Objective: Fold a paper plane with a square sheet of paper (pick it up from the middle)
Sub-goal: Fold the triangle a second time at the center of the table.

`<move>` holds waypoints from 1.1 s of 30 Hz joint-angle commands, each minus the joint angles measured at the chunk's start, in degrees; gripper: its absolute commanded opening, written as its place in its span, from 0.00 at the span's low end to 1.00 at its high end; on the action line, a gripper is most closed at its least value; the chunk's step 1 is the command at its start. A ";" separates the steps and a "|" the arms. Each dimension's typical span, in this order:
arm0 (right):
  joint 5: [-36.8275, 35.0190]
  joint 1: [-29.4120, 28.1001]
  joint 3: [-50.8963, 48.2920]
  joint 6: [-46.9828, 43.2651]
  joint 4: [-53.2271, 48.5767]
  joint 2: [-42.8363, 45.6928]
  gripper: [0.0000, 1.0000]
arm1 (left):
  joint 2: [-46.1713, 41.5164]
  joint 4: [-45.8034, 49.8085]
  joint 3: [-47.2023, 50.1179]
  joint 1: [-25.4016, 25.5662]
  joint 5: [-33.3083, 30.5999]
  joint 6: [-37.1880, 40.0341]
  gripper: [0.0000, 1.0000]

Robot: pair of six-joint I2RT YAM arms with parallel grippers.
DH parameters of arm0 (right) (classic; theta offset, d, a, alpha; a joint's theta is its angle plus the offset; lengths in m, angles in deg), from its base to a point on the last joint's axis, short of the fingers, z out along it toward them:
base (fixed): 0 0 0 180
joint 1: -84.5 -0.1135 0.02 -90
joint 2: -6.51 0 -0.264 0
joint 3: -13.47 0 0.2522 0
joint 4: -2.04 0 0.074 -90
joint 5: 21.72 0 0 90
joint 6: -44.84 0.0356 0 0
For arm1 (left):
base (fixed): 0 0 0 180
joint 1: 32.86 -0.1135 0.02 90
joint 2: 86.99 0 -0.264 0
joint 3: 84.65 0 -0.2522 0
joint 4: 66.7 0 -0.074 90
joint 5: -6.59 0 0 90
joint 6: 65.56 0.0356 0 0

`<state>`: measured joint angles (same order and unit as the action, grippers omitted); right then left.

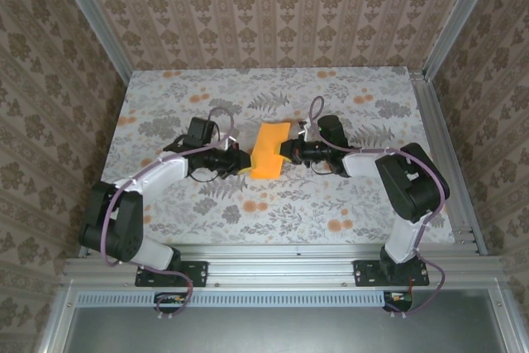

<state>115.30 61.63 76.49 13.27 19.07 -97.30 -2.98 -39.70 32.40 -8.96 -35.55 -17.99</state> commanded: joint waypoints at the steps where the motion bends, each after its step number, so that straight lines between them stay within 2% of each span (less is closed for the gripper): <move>1: 1.07 0.15 2.68 -5.05 -4.75 -1.56 0.09 | 1.83 -0.58 -0.72 1.63 -2.35 -0.43 0.02; 4: 0.08 0.17 4.68 -10.24 -11.65 -2.49 0.13 | 3.00 0.21 -0.86 1.91 -4.97 -0.20 0.03; 5: -0.32 0.17 5.43 -12.14 -14.16 -2.84 0.14 | 3.36 0.42 -0.91 3.73 -6.03 -0.16 0.03; 10: -2.44 0.49 7.84 -17.89 -22.57 -4.06 0.19 | 7.06 -0.57 -1.94 6.07 -9.47 -1.12 0.03; 13: -5.45 0.64 9.55 -21.48 -28.82 -4.28 0.26 | 8.85 -0.83 -2.80 7.19 -11.47 -1.52 0.04; 16: -7.98 0.81 10.79 -24.26 -33.29 -4.27 0.37 | 10.62 -0.86 -3.76 7.79 -13.62 -2.06 0.05; 20: -12.38 1.24 12.42 -28.12 -40.11 -3.46 0.43 | 12.97 -0.10 -5.77 8.86 -14.66 -1.89 0.06; 24: -17.49 1.67 12.62 -30.29 -44.65 -1.69 0.48 | 15.00 -0.51 -7.15 9.80 -14.98 -2.55 0.07; 33: -24.47 2.28 11.00 -29.72 -46.65 1.82 0.54 | 18.32 -1.73 -9.06 11.43 -16.04 -5.52 0.08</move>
<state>94.89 63.31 87.88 -15.38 -24.89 -98.57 15.25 -41.25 24.84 1.86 -50.37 -21.64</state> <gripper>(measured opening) 0.539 0.076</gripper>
